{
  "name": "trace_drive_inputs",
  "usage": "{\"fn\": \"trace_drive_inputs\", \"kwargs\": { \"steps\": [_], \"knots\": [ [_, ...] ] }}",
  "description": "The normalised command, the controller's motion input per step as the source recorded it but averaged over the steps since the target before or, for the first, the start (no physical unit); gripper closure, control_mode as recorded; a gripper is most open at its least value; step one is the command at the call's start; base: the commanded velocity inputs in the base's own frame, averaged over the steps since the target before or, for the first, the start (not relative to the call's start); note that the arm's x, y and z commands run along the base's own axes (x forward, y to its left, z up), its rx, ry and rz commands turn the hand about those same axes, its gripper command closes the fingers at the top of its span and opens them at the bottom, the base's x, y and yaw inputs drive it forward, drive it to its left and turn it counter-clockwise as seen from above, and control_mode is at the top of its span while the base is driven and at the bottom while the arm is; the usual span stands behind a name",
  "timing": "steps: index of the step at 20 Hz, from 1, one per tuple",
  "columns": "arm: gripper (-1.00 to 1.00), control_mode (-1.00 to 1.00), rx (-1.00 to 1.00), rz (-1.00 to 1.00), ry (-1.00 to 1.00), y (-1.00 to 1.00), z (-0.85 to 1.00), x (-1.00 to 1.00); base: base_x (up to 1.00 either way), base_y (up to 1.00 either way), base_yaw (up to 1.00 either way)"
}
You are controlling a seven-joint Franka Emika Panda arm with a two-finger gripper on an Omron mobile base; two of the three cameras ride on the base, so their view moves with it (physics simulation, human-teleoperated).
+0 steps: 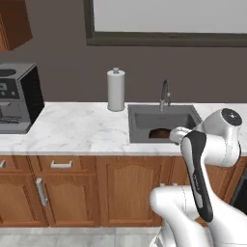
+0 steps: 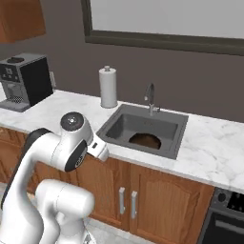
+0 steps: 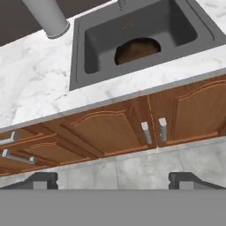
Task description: Move the pot and pan from the stove into the sink.
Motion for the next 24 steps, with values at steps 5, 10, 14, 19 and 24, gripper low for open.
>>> {"fn": "trace_drive_inputs", "kwargs": {
  "steps": [5, 10, 14, 19, 24],
  "knots": [
    [-1.00, 1.00, 0.00, 0.00, 0.00, 0.00, 0.00, 0.00, -0.23, -0.07, 0.45],
    [-1.00, 1.00, 0.00, 0.00, 0.00, 0.00, 0.00, 0.00, -0.19, -0.04, 0.46],
    [-1.00, 1.00, 0.00, 0.00, 0.00, 0.00, 0.00, 0.00, -0.14, 0.00, 0.48],
    [-1.00, 1.00, 0.00, 0.00, 0.00, 0.00, 0.00, 0.00, -0.12, -0.01, 0.48],
    [-1.00, 1.00, 0.00, 0.00, 0.00, 0.00, 0.00, 0.00, -0.11, -0.01, 0.49]
  ]
}}
